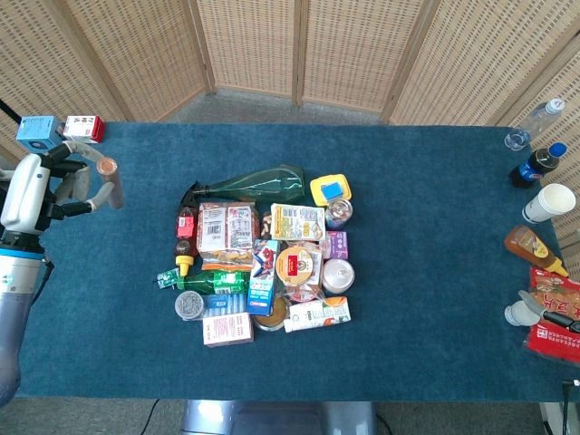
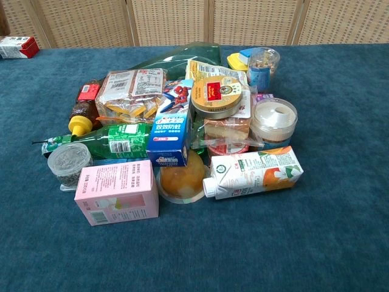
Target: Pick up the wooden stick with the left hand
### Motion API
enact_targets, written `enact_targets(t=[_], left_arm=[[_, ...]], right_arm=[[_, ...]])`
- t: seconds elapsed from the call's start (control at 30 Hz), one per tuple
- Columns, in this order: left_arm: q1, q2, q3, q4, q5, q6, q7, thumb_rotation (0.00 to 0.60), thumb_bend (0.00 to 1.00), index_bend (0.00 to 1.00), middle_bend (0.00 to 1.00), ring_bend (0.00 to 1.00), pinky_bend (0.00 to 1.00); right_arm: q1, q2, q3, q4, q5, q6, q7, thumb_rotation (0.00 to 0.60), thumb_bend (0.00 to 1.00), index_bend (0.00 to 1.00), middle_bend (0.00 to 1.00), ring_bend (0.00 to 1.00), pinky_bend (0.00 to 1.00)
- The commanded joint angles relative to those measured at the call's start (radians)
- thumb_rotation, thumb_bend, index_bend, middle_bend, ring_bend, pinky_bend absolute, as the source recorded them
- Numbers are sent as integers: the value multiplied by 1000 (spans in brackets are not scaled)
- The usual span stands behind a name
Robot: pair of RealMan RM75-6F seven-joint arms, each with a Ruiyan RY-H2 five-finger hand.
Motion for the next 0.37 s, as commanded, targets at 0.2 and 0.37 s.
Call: enact_targets(t=[0.2, 0.37], left_arm=[[22, 32, -7, -30, 17, 22, -23, 600, 624, 810, 887, 999, 763], [24, 39, -9, -35, 22, 27, -31, 600, 625, 810, 888, 999, 763]], right_arm=[[2, 2, 0, -2, -2, -4, -2, 478, 110, 13, 77, 0, 0], [1, 5, 0, -3, 0, -4, -2, 476, 110, 13, 78, 0, 0]])
